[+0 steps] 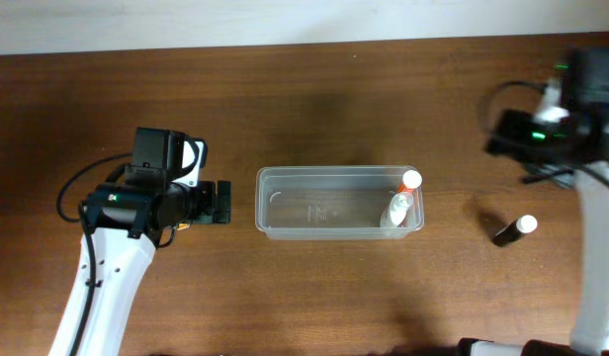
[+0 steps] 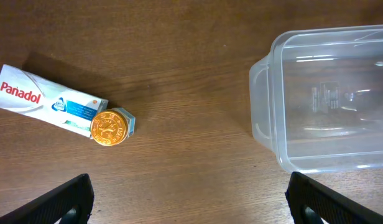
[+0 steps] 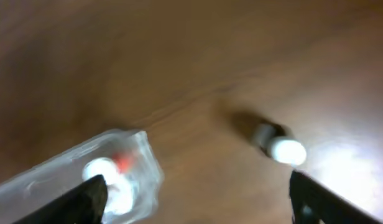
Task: Pack container
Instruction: 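Grasp the small dark bottle with the right gripper and place it in the container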
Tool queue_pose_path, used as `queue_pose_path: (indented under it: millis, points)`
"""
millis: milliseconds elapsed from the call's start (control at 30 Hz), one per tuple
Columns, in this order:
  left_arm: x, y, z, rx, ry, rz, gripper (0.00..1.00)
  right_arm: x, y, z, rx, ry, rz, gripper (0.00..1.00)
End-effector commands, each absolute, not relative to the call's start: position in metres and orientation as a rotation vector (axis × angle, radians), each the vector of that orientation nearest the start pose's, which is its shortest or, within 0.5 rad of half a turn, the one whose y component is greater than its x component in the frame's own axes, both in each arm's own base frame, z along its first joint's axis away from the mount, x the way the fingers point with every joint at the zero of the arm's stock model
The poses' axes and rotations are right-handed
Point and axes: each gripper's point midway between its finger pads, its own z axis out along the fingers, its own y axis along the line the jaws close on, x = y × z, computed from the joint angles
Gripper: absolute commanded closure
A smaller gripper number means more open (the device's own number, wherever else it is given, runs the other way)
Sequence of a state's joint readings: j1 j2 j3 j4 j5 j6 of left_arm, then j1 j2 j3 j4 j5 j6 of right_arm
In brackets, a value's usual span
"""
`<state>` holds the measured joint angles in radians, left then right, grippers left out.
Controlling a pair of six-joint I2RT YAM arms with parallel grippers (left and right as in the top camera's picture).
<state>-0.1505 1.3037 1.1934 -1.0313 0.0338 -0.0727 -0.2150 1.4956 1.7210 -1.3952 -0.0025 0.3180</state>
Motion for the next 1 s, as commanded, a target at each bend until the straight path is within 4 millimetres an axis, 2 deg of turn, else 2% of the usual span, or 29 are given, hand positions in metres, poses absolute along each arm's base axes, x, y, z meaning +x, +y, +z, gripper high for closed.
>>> queue_pose_path:
  millis: [0,100,167,333,433,600,967]
  points:
    - [0.303,-0.052,0.184,0.115,2.696,-0.115,0.01,0.297,-0.108,0.235,0.955,2.682,-0.008,0.12]
    - [0.303,-0.052,0.184,0.115,2.696,-0.115,0.01,0.278,-0.128,0.205,1.093,2.73,-0.005,0.12]
    - [0.303,-0.053,0.184,0.115,2.696,-0.116,0.01,0.269,-0.135,0.184,1.15,2.761,0.011,0.12]
    - [0.303,-0.052,0.184,0.115,2.696,-0.115,0.01,0.255,-0.139,0.135,1.208,2.81,0.055,0.12]
    - [0.303,-0.052,0.184,0.115,2.696,-0.115,0.0,0.253,-0.138,0.117,1.199,2.823,0.056,0.13]
    - [0.303,-0.053,0.184,0.115,2.696,-0.116,0.01,0.253,-0.138,0.1,1.199,2.825,0.056,0.18]
    - [0.303,-0.053,0.184,0.115,2.697,-0.116,0.01,0.258,-0.14,0.081,1.209,2.857,0.063,0.25]
